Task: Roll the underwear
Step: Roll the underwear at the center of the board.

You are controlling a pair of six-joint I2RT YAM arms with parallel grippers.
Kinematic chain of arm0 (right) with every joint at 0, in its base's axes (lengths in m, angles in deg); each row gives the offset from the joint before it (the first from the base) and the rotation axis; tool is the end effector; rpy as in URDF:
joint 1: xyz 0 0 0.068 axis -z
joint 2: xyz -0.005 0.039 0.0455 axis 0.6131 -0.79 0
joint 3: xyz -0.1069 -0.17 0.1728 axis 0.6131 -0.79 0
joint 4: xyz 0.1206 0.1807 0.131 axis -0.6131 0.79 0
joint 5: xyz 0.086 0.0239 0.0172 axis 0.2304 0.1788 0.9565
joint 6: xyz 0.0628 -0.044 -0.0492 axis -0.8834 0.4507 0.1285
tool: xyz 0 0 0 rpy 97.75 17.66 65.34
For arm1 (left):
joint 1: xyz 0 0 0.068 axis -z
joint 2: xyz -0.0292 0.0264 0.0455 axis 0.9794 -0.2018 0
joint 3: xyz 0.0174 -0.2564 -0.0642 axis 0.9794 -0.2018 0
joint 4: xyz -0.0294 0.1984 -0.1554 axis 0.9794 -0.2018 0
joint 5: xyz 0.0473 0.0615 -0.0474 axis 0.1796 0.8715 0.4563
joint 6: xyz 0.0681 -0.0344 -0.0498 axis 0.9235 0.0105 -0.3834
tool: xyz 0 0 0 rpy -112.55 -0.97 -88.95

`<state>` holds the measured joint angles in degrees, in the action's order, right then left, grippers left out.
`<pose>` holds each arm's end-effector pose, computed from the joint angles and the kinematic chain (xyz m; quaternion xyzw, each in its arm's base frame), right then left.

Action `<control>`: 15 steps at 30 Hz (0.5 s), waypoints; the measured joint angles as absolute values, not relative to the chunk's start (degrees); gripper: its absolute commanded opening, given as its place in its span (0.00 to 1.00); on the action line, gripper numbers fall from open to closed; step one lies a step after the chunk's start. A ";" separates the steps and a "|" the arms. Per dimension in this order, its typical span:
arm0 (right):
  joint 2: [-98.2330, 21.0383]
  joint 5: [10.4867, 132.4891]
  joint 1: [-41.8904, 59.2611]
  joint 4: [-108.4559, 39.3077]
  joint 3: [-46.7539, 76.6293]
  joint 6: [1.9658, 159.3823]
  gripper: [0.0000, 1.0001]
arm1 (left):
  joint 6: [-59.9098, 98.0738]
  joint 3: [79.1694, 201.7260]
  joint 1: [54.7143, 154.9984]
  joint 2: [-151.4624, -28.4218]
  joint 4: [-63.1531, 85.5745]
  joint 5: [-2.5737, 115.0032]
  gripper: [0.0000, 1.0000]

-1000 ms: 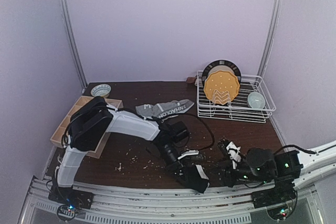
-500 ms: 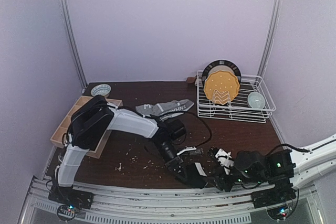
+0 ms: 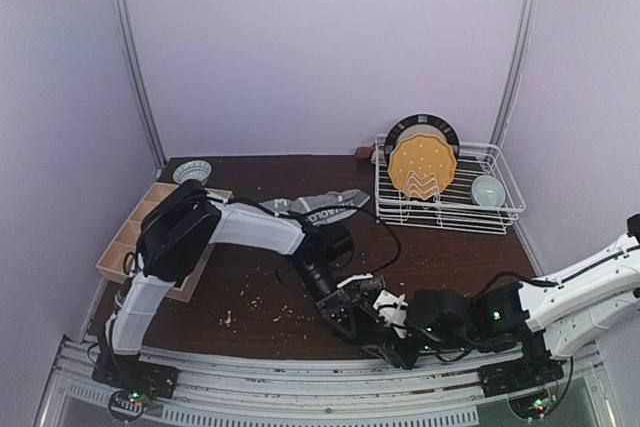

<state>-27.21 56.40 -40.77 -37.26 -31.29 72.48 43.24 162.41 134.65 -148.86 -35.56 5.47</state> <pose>0.0642 0.2649 0.1505 -0.4487 0.7780 0.2777 0.3410 0.1797 -0.3954 0.0739 -0.5099 -0.7046 0.4711 0.1469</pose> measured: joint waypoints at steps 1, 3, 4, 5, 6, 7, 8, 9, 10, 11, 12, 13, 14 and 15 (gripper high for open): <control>-28.72 56.14 -40.77 -36.99 -30.22 72.53 0.49 | 43.26 162.65 134.65 -149.01 -35.93 5.50 0.00; -31.69 55.66 -40.77 -36.54 -28.71 72.53 0.49 | 43.26 162.86 134.65 -149.10 -36.30 5.50 0.00; -32.72 55.46 -40.77 -36.25 -28.40 72.46 0.49 | 43.26 162.97 134.65 -149.14 -36.43 5.50 0.00; -33.61 55.22 -40.77 -35.95 -28.27 72.29 0.49 | 43.24 163.15 134.65 -149.23 -36.65 5.52 0.00; -34.35 55.03 -40.77 -35.57 -28.27 72.13 0.48 | 43.26 163.43 134.65 -149.34 -37.00 5.63 0.00; -34.86 54.87 -40.77 -35.33 -28.27 72.00 0.45 | 43.26 163.76 134.67 -149.49 -37.42 5.67 0.00; -35.47 54.63 -40.77 -35.14 -28.21 71.74 0.40 | 43.26 164.18 134.67 -149.69 -37.85 5.69 0.00; -36.02 54.39 -40.75 -34.85 -28.03 71.24 0.27 | 43.26 164.55 134.69 -149.89 -38.33 5.71 0.00; -36.41 54.13 -40.77 -34.77 -27.81 71.09 0.19 | 43.26 164.81 134.72 -149.99 -38.73 5.76 0.00; -36.82 53.76 -40.75 -34.44 -27.51 70.71 0.11 | 43.28 164.94 134.72 -149.99 -38.97 5.84 0.00; -37.37 53.37 -40.73 -34.13 -27.22 69.31 0.06 | 43.28 165.07 134.72 -150.02 -39.19 6.06 0.00; -37.72 53.32 -40.64 -34.07 -27.11 69.16 0.04 | 43.28 165.16 134.72 -150.02 -39.30 6.26 0.00; -38.11 53.34 -40.49 -34.15 -27.09 67.68 0.00 | 43.24 165.20 134.72 -150.02 -39.34 6.43 0.00; -38.35 53.39 -40.40 -34.24 -27.07 66.98 0.00 | 43.17 165.18 134.72 -149.97 -39.34 6.57 0.04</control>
